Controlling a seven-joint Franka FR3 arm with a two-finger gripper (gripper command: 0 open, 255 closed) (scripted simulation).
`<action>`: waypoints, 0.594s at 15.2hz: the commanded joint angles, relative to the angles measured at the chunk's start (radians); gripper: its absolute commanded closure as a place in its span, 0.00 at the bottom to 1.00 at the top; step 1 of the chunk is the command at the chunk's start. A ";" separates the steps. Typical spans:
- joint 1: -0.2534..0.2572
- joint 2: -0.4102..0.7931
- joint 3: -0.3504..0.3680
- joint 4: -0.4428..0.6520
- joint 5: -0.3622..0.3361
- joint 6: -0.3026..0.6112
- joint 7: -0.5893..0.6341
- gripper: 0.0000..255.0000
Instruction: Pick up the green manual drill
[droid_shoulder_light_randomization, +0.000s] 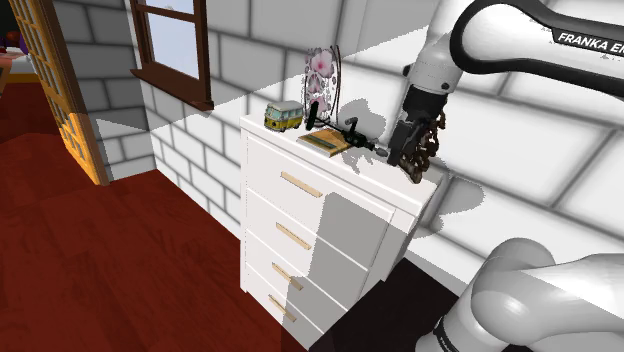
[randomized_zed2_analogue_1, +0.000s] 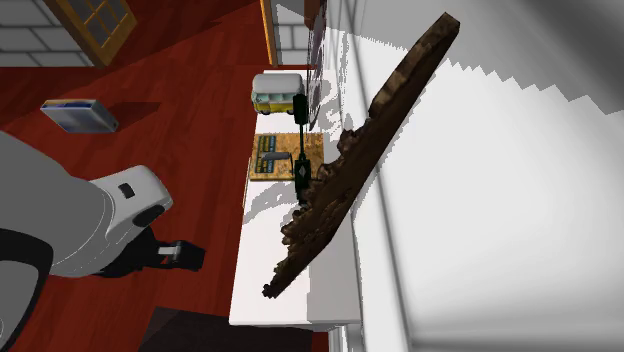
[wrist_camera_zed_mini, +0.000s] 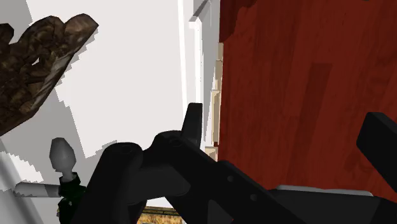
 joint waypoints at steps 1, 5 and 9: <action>0.000 0.000 0.000 0.000 0.000 0.000 0.000 0.00; -0.019 0.155 -0.034 0.087 -0.025 0.052 -0.026 0.00; -0.034 0.312 -0.066 0.193 -0.041 0.086 -0.050 0.00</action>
